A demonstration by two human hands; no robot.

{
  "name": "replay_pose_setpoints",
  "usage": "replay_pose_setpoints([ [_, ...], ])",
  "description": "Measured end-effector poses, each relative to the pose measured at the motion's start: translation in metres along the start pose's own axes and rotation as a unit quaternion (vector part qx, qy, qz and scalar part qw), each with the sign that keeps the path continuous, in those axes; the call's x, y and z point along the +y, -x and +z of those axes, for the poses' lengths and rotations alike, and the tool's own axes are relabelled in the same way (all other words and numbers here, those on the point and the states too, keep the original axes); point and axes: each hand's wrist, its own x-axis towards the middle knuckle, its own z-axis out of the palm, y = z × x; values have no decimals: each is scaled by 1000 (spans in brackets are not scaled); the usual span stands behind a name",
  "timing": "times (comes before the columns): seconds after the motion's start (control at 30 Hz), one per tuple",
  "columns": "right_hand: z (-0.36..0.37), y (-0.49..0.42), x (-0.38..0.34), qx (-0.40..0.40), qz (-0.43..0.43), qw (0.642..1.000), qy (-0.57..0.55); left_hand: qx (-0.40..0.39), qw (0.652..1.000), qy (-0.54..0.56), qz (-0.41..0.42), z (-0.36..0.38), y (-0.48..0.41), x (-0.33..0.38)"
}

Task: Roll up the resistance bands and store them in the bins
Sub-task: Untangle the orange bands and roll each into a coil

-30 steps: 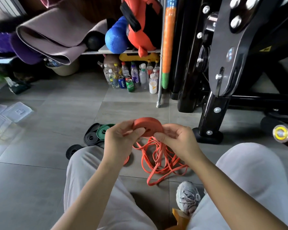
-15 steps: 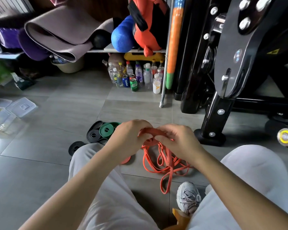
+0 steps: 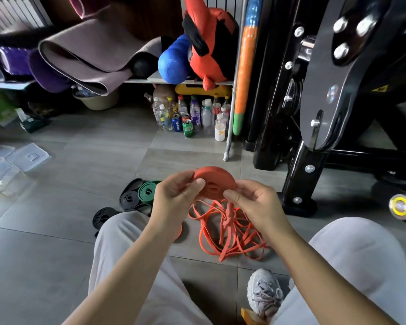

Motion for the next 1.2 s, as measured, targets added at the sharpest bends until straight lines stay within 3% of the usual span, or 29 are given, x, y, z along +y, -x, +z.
replay_pose_setpoints([
  [0.13, 1, 0, 2, 6, -4, 1000, -2, -32, 988, 132, -69, 2, 4, -9],
  [0.2, -2, -2, 2, 10, -14, 1000, 19, -50, 985, 125, -103, 1, 5, -8],
  [0.23, -4, -4, 1, 7, -24, 999, 40, -56, 990, 72, -108, 0, 4, -6],
  [0.3, -6, -8, -2, -16, -55, 990, 131, -68, 981, -179, -28, -7, -2, 2],
  [0.37, -4, -12, -7, -63, -92, 960, 258, -110, 897, -420, 82, -10, -7, 13],
  [0.43, 1, -15, -13, -97, -120, 929, 338, -166, 813, -542, 132, -8, -11, 22],
  [0.5, 5, -17, -16, -97, -131, 927, 339, -182, 789, -570, 142, -7, -15, 29],
  [0.73, -1, -22, -17, -88, -91, 956, 265, -97, 922, -366, 85, -21, -16, 25],
  [0.9, 7, -25, -10, -81, -83, 971, 211, -35, 988, -151, 16, -25, -7, 24],
  [1.03, 21, -26, -14, -102, -69, 984, 126, -8, 998, 47, -40, -29, -4, 22],
  [1.13, 32, -25, -19, -101, -80, 991, 34, -7, 975, 204, -90, -24, 0, 17],
  [1.2, 35, -25, -18, -84, -92, 992, 26, -7, 962, 248, -114, -18, 3, 13],
])
